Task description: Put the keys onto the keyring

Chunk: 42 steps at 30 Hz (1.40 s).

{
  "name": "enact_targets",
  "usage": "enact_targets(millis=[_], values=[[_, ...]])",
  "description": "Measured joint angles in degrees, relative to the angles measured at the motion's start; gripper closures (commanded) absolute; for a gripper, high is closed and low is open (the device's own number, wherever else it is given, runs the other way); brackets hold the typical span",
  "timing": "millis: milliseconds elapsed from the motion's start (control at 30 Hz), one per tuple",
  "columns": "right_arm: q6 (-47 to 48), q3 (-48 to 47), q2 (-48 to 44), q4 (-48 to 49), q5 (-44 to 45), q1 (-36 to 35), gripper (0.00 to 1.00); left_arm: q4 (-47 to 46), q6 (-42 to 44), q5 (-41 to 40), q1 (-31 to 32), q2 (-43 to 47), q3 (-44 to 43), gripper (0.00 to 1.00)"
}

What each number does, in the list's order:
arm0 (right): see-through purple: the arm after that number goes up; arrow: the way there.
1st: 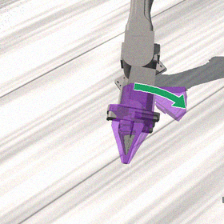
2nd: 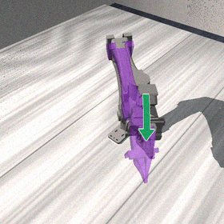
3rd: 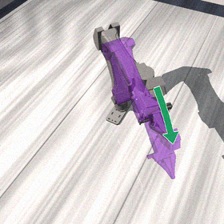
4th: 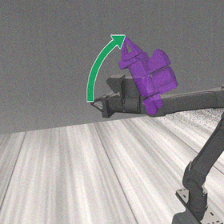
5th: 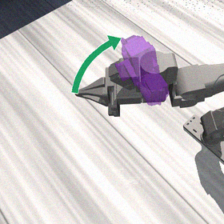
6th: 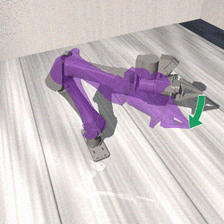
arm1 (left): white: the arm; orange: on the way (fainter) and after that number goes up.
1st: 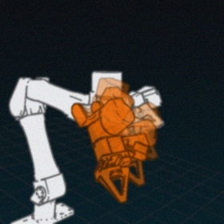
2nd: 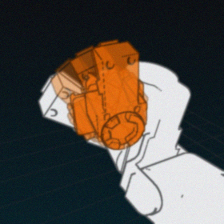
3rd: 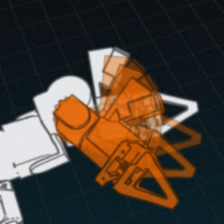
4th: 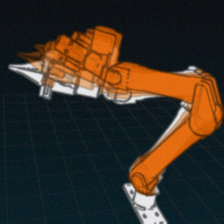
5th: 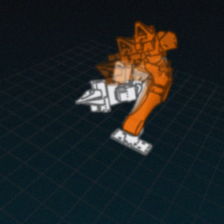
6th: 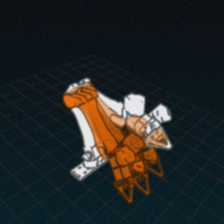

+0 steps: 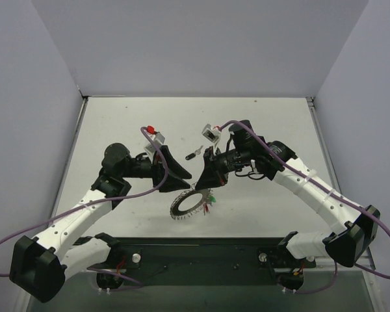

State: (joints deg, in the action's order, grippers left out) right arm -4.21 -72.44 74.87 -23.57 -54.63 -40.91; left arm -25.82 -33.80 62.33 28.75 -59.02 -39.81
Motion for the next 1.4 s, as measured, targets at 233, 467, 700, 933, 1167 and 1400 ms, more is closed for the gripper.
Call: enact_targets(millis=[233, 467, 700, 933, 1167, 1400], values=[[1.6, 0.0, 0.0, -1.4, -0.1, -0.2, 1.0, -0.9, -0.4, 3.1, 0.9, -2.4, -1.7, 0.49], [3.7, -0.1, 0.0, -2.6, -0.2, -0.8, 1.0, 1.1, 0.6, 4.7, 1.0, -5.9, -3.5, 0.61], [4.7, -0.1, 0.0, -3.9, -0.1, -0.8, 1.0, 10.9, 7.1, 4.9, 2.2, -6.6, -7.7, 0.65], [5.3, -0.5, 0.0, -4.3, 0.3, -0.8, 1.0, 21.0, 13.9, 4.3, 4.2, -7.7, -11.0, 0.66], [5.8, -0.8, 0.0, -4.7, 1.4, -0.8, 1.0, 28.0, 17.8, 3.7, 5.1, -8.5, -11.8, 0.7], [5.9, -0.8, 0.0, -5.1, 1.7, -0.8, 1.0, 32.1, 20.3, 2.4, 6.1, -8.5, -13.2, 0.84]])
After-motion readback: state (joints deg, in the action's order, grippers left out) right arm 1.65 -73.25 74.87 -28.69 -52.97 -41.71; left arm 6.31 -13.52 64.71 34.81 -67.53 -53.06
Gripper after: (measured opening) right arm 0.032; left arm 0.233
